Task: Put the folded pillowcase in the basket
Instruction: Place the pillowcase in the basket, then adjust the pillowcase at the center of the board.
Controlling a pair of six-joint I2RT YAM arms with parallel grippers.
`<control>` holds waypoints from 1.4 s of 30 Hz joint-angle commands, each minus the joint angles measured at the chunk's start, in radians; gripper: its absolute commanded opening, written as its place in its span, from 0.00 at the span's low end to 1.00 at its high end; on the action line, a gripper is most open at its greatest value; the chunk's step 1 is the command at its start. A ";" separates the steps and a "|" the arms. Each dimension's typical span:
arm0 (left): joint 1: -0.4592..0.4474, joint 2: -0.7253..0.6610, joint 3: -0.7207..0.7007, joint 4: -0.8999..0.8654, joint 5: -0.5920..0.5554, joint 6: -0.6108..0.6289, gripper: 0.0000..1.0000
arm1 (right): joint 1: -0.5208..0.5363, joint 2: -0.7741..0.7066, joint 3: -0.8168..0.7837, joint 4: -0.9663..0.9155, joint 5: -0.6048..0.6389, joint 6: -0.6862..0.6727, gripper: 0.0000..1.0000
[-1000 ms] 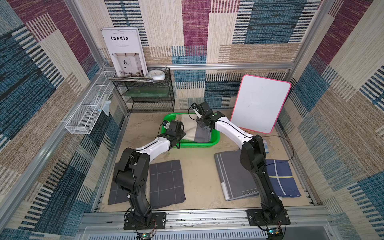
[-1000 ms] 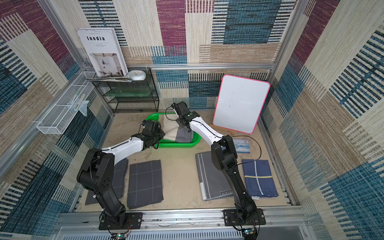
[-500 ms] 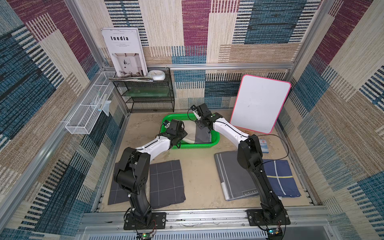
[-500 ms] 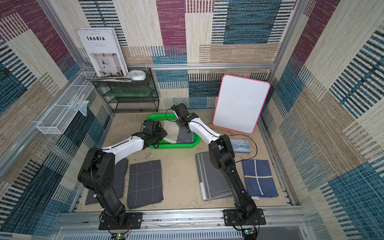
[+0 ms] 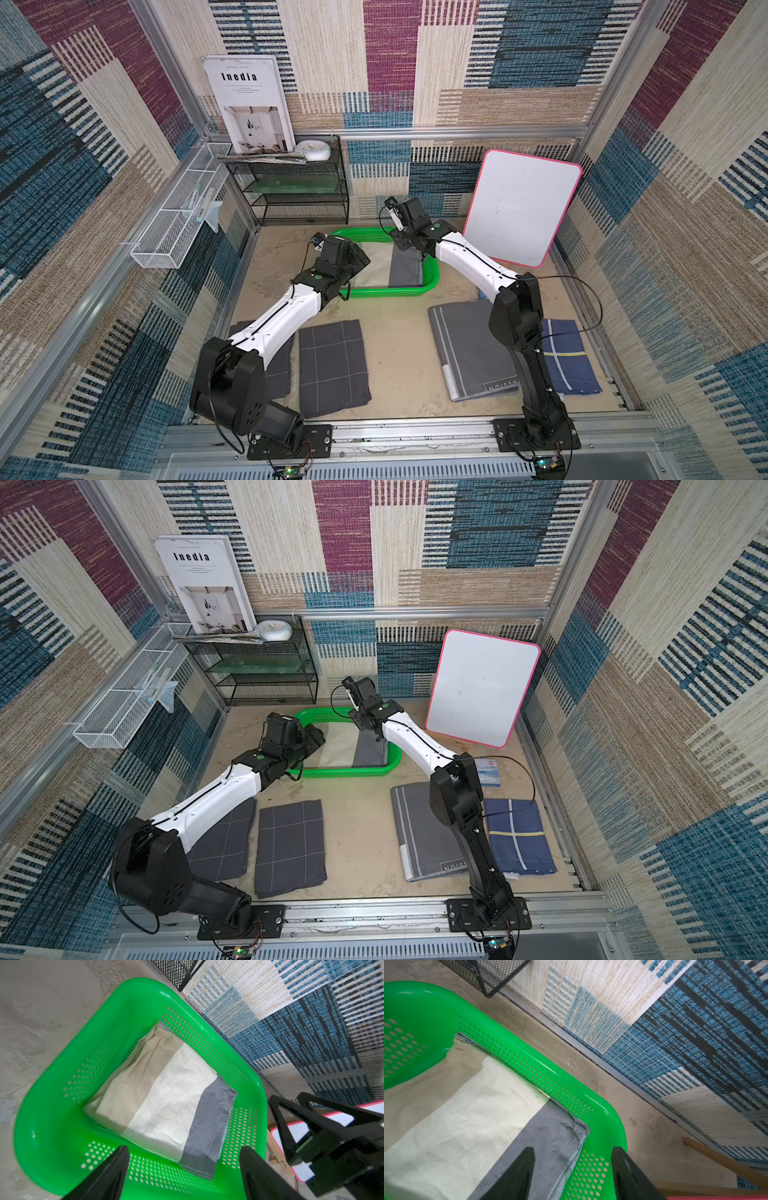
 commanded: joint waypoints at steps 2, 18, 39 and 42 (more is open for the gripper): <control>0.001 -0.132 -0.084 -0.032 -0.054 0.061 0.91 | 0.032 -0.119 -0.097 0.039 0.099 0.134 0.64; 0.003 -0.720 -0.433 -0.328 -0.196 0.145 0.97 | 0.297 -0.618 -0.823 0.218 -0.005 0.368 0.65; 0.004 -0.719 -0.505 -0.323 -0.028 0.115 0.99 | 0.307 -0.692 -1.138 0.092 0.156 0.680 0.67; 0.004 -0.698 -0.505 -0.310 0.009 0.122 0.99 | 0.249 -0.697 -1.166 0.063 0.161 0.702 0.67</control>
